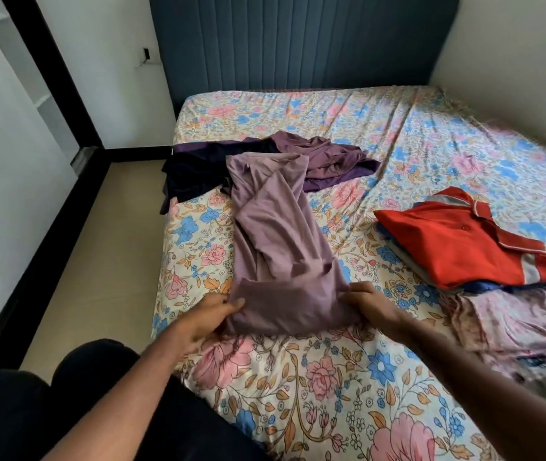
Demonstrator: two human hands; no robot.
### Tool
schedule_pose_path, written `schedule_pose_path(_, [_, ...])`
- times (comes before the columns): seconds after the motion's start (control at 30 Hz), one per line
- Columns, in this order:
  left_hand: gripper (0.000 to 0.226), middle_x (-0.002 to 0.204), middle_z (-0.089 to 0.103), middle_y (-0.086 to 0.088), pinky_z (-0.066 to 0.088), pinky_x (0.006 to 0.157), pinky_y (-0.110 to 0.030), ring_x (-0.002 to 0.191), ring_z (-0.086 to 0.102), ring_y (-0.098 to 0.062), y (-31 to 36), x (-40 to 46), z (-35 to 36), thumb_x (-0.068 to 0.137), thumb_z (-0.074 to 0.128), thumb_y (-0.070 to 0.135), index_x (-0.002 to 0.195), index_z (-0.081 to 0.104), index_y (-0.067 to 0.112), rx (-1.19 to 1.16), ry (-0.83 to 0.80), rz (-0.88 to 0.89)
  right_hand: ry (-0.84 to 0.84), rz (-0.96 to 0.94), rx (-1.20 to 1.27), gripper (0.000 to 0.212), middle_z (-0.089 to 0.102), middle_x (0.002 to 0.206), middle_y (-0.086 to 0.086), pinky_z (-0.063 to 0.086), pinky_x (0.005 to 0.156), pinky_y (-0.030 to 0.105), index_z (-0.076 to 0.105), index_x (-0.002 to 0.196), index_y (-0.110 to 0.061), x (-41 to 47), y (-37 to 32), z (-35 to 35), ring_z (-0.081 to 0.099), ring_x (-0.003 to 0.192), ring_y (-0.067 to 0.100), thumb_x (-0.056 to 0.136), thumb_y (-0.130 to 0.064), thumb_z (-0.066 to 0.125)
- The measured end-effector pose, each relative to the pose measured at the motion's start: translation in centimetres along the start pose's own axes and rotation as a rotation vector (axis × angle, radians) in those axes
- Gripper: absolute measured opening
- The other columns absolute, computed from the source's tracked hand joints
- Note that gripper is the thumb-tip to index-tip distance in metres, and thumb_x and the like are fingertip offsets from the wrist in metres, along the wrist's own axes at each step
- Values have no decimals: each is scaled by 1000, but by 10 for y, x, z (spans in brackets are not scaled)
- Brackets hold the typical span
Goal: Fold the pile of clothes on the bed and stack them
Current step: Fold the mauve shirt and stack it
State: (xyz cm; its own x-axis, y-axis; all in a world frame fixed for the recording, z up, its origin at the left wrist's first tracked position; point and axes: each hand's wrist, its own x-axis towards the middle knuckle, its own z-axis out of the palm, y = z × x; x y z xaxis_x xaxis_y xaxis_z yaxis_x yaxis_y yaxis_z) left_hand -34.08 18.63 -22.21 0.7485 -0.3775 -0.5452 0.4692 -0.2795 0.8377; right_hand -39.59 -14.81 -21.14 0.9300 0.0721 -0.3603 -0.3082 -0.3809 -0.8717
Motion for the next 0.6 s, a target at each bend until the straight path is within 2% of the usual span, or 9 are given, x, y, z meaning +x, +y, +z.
schedule_pose_path(0.03, [32, 83, 69, -13, 52, 59, -28, 65, 63, -18, -2, 1, 3, 91, 65, 29, 102, 67, -1, -46, 71, -19, 41, 27, 36, 19, 75, 101, 17, 61, 86, 50, 71, 104, -1, 4, 5, 0, 73, 88, 24, 98, -10, 56])
schedule_pose_path(0.07, [32, 79, 66, -12, 50, 59, -28, 62, 60, -18, -6, 2, 7, 91, 67, 31, 96, 67, -1, -61, 138, -9, 54, 33, 68, 20, 75, 101, 17, 59, 88, 53, 70, 106, -1, 8, 8, 0, 73, 91, 30, 94, -13, 59])
schedule_pose_path(0.17, [36, 61, 61, 0, 46, 62, -27, 60, 55, -16, -13, 3, 26, 88, 73, 39, 72, 63, 8, -14, 310, 54, 78, 60, 169, 30, 77, 105, 7, 60, 88, 43, 68, 118, -10, 14, 9, 4, 74, 98, 26, 94, -29, 66])
schedule_pose_path(0.23, [38, 47, 50, 10, 38, 52, -21, 52, 46, -13, -16, 4, 41, 88, 74, 34, 61, 54, 16, -24, 439, 98, 137, 78, 133, 43, 74, 109, 1, 60, 83, 34, 66, 120, -18, 19, 5, 10, 72, 100, 20, 93, -51, 67])
schedule_pose_path(0.33, [37, 50, 52, 4, 33, 49, -21, 50, 47, -16, -22, 8, 58, 94, 68, 29, 63, 57, 12, 18, 660, 157, 319, 97, 54, 37, 73, 98, 2, 58, 73, 29, 70, 106, -17, 28, 7, 24, 71, 91, 19, 98, -51, 60])
schedule_pose_path(0.43, [44, 56, 51, -3, 27, 49, -25, 50, 44, -17, -26, 13, 64, 102, 57, 28, 62, 51, 11, 37, 859, 171, 547, 108, -80, 41, 69, 73, 4, 55, 59, 32, 69, 82, -15, 29, 15, 43, 66, 66, 20, 101, -49, 55])
schedule_pose_path(0.53, [40, 67, 58, -7, 28, 50, -27, 58, 51, -21, -25, 21, 63, 104, 51, 32, 70, 55, 11, 109, 944, 133, 701, 68, -183, 49, 57, 54, 0, 40, 47, 24, 66, 67, -14, 28, 22, 53, 49, 46, 16, 103, -45, 54])
schedule_pose_path(0.6, [37, 70, 60, -5, 31, 52, -28, 62, 54, -23, -23, 26, 61, 104, 50, 35, 75, 58, 14, 158, 951, 135, 743, 62, -136, 49, 58, 54, 2, 42, 46, 26, 67, 67, -13, 27, 22, 53, 49, 46, 17, 103, -45, 55])
